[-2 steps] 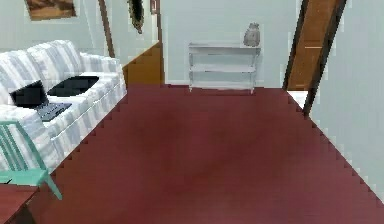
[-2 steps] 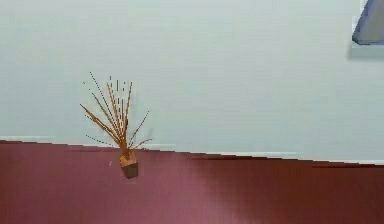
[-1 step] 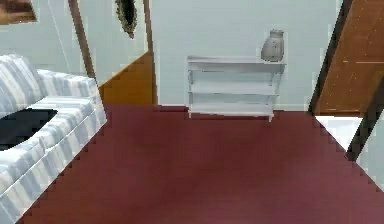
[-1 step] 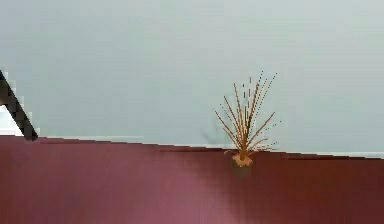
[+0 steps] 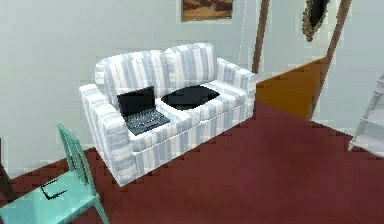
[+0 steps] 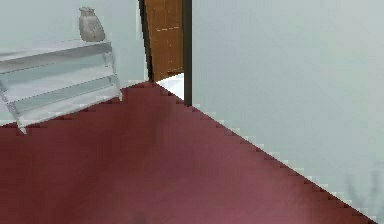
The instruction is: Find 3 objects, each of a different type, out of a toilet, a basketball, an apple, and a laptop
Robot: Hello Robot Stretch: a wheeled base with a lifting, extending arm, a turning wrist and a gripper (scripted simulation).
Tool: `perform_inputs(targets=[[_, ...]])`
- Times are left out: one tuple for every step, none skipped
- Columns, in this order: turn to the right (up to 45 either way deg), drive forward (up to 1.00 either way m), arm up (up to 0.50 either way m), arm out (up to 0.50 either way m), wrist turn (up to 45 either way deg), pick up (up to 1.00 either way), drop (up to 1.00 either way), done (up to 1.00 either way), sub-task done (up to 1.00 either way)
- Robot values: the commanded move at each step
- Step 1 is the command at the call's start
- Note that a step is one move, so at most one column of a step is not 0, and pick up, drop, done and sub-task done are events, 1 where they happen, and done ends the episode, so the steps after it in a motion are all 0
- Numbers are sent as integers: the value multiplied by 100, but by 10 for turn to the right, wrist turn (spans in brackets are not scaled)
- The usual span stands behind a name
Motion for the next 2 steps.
perform_inputs(targets=[[-90, 0, 0, 0, 0, 0, 0, 0, 0], [0, 50, 0, 0, 0, 0, 0, 0, 0]])
